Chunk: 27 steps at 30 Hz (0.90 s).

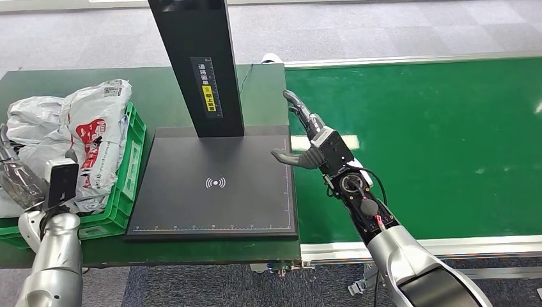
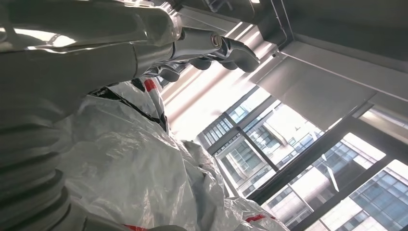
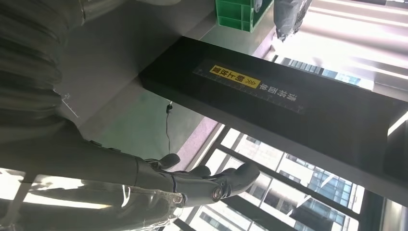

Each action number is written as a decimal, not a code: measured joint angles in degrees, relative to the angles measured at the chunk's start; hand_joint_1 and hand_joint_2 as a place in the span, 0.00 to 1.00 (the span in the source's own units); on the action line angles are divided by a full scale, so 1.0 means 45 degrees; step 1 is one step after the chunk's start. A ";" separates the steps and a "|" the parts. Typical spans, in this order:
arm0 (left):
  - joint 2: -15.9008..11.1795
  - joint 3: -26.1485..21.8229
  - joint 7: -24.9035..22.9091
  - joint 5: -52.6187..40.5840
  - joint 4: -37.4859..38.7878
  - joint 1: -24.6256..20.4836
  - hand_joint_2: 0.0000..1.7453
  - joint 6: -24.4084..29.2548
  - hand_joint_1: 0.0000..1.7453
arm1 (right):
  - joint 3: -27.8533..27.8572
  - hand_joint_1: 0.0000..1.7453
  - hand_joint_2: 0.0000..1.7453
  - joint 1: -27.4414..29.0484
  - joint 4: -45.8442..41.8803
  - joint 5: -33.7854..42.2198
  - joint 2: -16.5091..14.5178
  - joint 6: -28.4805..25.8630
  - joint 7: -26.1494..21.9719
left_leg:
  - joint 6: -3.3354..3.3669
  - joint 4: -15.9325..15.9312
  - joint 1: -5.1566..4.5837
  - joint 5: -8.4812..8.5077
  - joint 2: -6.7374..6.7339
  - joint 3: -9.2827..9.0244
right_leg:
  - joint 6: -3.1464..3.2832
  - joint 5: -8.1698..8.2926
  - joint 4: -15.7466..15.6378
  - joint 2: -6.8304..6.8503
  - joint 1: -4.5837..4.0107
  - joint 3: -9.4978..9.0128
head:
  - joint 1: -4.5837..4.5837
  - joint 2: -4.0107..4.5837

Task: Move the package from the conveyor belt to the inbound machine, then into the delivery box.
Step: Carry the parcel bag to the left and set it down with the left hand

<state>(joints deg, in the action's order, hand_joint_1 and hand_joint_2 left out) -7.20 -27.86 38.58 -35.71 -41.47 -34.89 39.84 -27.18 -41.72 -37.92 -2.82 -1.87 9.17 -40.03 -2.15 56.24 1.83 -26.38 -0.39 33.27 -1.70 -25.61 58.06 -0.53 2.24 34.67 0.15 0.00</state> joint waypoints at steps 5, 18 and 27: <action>0.0035 0.0166 0.0000 0.1633 -0.0192 0.0130 1.00 -0.0108 0.00 | -0.0018 0.00 1.00 0.0001 0.0000 -0.0008 -0.0006 0.0068 -0.0002 | 0.0000 0.0000 0.0000 0.0000 -0.0001 0.0000 | 0.0000 0.0000 0.0000 -0.0001 0.0000 0.0002 | -0.0001 0.0000; 0.0373 0.2608 0.0005 0.7653 -0.4571 0.1639 1.00 -0.1628 0.00 | 0.0002 0.00 1.00 -0.0045 0.0012 0.0549 -0.0136 0.0574 0.0456 | 0.0001 0.0001 -0.0001 -0.0001 0.0001 0.0010 | -0.0001 -0.0001 -0.0003 0.0001 0.0002 0.0009 | 0.0000 0.0000; 0.0821 0.4706 0.0005 0.7133 -0.8028 0.2996 1.00 -0.2299 0.00 | 0.0340 0.00 1.00 -0.0175 0.0720 0.1943 -0.0231 0.2187 0.1794 | 0.0000 0.0000 -0.0001 -0.0002 0.0002 0.0014 | -0.0001 0.0000 -0.0003 0.0002 0.0001 0.0012 | -0.0002 0.0000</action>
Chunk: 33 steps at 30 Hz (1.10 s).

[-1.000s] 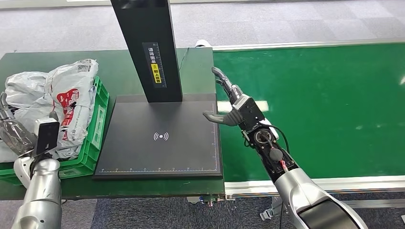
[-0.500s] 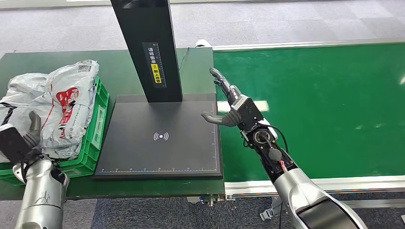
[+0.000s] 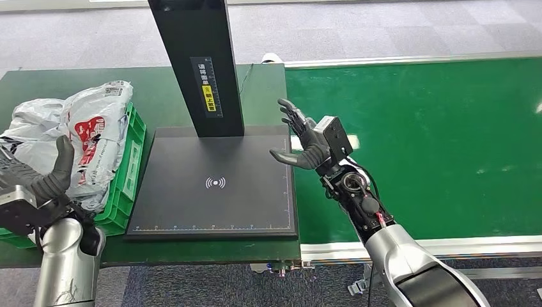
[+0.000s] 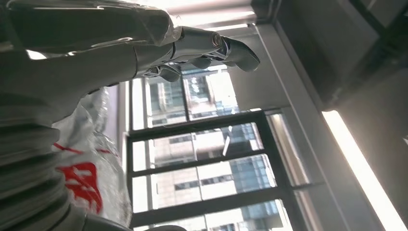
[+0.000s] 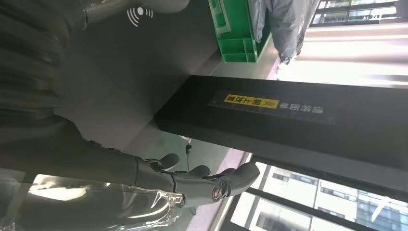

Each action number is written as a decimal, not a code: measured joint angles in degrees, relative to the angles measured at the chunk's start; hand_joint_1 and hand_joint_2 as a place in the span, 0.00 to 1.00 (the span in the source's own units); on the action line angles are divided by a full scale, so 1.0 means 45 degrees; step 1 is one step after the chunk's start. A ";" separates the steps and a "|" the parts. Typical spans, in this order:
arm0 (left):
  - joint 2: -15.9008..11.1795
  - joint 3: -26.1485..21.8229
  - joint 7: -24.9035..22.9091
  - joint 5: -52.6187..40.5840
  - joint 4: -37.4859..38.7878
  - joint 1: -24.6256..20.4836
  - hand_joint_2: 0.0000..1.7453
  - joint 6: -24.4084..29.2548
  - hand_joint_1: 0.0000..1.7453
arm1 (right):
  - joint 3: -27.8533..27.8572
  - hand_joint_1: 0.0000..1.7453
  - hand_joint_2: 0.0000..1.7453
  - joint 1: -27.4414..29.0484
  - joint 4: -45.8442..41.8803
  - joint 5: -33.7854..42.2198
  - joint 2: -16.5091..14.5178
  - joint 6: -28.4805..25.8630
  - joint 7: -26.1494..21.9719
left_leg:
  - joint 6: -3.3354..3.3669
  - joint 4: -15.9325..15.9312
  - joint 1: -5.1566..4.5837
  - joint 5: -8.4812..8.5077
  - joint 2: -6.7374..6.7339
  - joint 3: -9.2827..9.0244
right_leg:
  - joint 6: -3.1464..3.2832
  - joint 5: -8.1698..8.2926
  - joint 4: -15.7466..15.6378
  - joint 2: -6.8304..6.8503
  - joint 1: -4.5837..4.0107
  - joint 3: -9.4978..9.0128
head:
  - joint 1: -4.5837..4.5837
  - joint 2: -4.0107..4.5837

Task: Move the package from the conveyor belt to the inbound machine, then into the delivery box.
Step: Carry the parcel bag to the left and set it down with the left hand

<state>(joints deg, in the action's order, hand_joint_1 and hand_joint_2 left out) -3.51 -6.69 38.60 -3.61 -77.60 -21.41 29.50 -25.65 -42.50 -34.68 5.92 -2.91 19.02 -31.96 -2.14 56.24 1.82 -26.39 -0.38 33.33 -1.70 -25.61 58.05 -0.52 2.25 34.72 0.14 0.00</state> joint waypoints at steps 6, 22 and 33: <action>0.0077 0.1259 0.0000 -0.0165 -0.1596 0.0498 1.00 -0.0572 0.00 | 0.0086 0.00 1.00 -0.0216 0.0572 0.0336 -0.0038 0.0128 0.0104 | 0.0000 0.0000 0.0000 0.0000 0.0000 0.0002 | 0.0000 0.0000 0.0000 0.0000 0.0000 0.0001 | 0.0000 0.0000; -0.0048 0.3715 -0.1511 0.0195 -0.1414 0.0814 1.00 -0.8224 0.00 | 0.0288 0.00 1.00 -0.0342 0.1049 0.0277 -0.0033 -0.0377 -0.0037 | 0.0002 0.0000 0.0000 -0.0002 -0.0004 0.0003 | 0.0000 0.0000 -0.0001 -0.0002 0.0000 0.0008 | 0.0000 0.0000; -0.0021 0.3798 -0.2703 0.0816 0.0830 0.0256 1.00 -1.0251 0.00 | 0.0254 0.00 1.00 -0.0368 0.1254 0.0236 -0.0061 0.0482 0.0508 | 0.0002 0.0001 -0.0001 -0.0001 -0.0006 0.0003 | 0.0000 0.0001 -0.0001 -0.0005 0.0001 0.0012 | 0.0000 0.0000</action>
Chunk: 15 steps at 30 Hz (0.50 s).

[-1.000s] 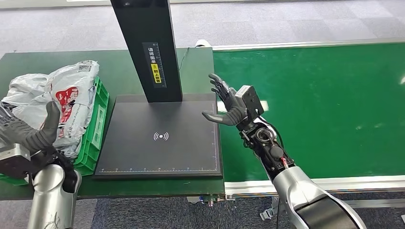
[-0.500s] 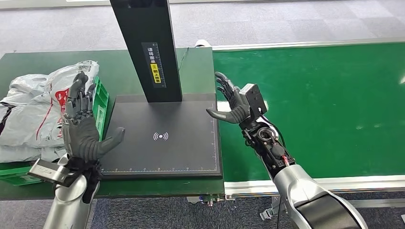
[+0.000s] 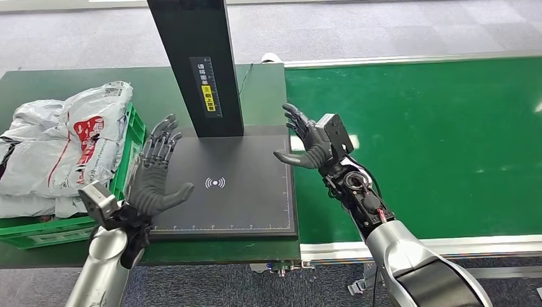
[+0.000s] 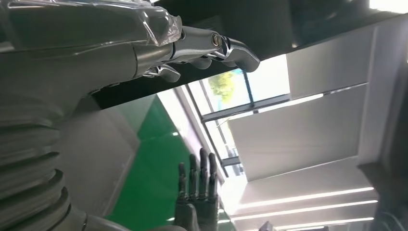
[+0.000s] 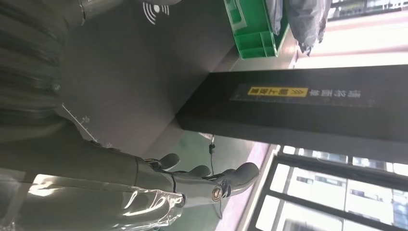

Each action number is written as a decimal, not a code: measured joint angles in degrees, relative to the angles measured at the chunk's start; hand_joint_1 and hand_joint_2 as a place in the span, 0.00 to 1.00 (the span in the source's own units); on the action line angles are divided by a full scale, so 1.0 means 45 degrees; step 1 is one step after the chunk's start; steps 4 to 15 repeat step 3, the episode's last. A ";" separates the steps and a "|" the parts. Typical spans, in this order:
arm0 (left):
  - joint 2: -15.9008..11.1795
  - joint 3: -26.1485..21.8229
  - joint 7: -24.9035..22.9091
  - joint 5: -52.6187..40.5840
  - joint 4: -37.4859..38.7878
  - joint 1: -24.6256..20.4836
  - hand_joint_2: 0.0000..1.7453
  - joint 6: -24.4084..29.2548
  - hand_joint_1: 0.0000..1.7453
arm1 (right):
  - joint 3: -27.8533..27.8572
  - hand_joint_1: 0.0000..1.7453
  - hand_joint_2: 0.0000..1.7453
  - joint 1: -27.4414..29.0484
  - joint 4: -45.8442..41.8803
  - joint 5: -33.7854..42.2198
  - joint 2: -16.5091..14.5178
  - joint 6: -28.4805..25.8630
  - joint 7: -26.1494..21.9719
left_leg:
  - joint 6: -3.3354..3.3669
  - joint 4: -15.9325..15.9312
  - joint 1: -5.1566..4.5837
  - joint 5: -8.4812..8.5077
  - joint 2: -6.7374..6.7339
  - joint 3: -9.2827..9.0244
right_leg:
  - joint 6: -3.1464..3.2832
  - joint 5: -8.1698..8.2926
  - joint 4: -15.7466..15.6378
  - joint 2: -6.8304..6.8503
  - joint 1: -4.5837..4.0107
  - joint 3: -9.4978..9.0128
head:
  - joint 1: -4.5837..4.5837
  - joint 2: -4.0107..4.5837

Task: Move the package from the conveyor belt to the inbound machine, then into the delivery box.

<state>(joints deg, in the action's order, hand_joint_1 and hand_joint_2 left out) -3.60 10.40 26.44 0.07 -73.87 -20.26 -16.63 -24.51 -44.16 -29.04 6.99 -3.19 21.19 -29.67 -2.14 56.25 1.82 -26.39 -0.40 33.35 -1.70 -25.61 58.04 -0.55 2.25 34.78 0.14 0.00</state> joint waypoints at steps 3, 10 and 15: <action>0.0122 0.0066 -0.0062 -0.0049 0.0643 -0.0216 1.00 0.0115 0.00 | -0.0010 0.00 1.00 0.0000 0.0033 0.0115 -0.0079 0.0459 0.0210 | 0.0000 0.0000 0.0000 0.0000 0.0001 0.0001 | 0.0000 0.0000 0.0000 0.0000 0.0000 0.0001 | -0.0001 0.0000; 0.0122 0.0066 -0.0062 -0.0049 0.0643 -0.0216 1.00 0.0115 0.00 | -0.0010 0.00 1.00 0.0000 0.0033 0.0115 -0.0079 0.0459 0.0210 | 0.0000 0.0000 0.0000 0.0000 0.0001 0.0001 | 0.0000 0.0000 0.0000 0.0000 0.0000 0.0001 | -0.0001 0.0000; 0.0122 0.0066 -0.0062 -0.0049 0.0643 -0.0216 1.00 0.0115 0.00 | -0.0010 0.00 1.00 0.0000 0.0033 0.0115 -0.0079 0.0459 0.0210 | 0.0000 0.0000 0.0000 0.0000 0.0001 0.0001 | 0.0000 0.0000 0.0000 0.0000 0.0000 0.0001 | -0.0001 0.0000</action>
